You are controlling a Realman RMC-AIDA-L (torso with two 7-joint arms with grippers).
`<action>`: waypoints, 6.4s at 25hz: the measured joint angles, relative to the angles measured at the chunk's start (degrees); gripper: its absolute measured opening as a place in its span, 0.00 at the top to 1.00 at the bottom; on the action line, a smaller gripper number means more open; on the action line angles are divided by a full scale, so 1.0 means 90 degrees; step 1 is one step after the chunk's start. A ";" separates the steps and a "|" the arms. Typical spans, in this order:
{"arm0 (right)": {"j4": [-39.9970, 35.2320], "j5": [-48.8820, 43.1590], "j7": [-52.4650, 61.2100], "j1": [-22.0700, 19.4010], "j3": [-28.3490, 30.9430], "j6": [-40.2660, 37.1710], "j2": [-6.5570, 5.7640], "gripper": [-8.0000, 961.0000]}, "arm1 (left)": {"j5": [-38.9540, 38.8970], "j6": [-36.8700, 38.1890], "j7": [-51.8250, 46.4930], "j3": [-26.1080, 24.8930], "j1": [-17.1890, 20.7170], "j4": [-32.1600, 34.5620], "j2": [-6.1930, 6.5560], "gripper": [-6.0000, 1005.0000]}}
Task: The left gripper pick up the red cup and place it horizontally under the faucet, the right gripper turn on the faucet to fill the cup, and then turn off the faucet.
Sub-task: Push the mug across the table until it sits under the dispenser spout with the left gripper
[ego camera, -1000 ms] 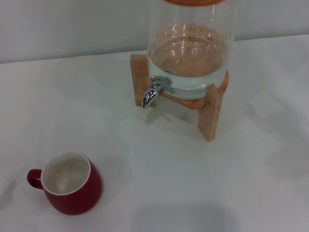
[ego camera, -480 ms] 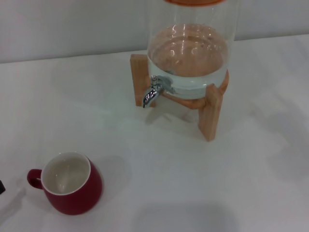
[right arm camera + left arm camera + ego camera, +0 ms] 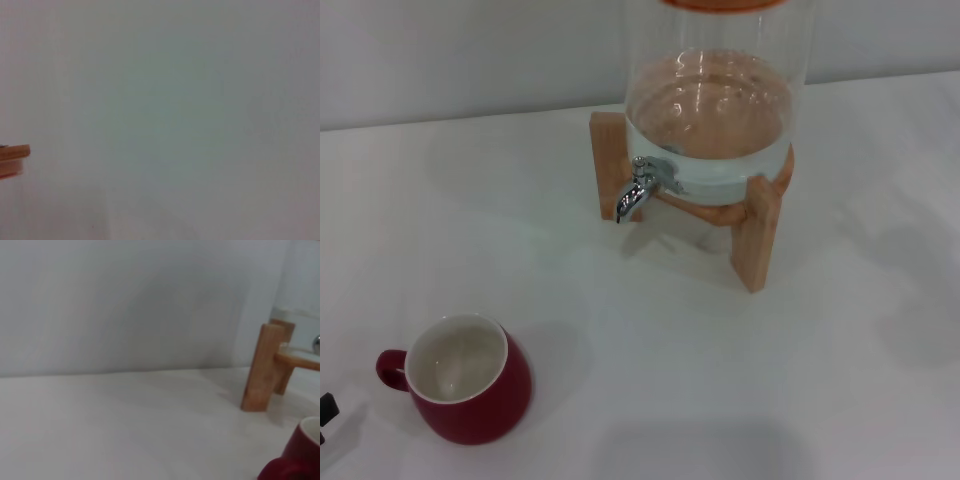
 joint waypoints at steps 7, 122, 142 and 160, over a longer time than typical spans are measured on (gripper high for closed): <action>0.0000 0.0050 -0.0011 0.0007 0.0001 0.0008 -0.0005 0.25 | -0.0012 0.0391 -0.0010 0.0000 -0.0110 -0.0153 0.0002 0.16; -0.0013 0.0097 -0.0011 -0.0005 0.0147 0.0010 0.0013 0.25 | 0.0055 0.1015 -0.0397 0.1074 -0.1005 -0.0519 0.0042 0.21; -0.0037 0.0105 -0.0020 -0.0005 0.0147 0.0011 0.0013 0.25 | 0.0034 0.1007 -0.0528 0.1074 -0.1013 -0.0520 0.0042 0.22; -0.0102 0.0175 -0.0099 -0.0015 0.0147 0.0049 0.0012 0.25 | 0.0056 0.0959 -0.0258 0.1336 -0.1100 -0.0453 0.0052 0.22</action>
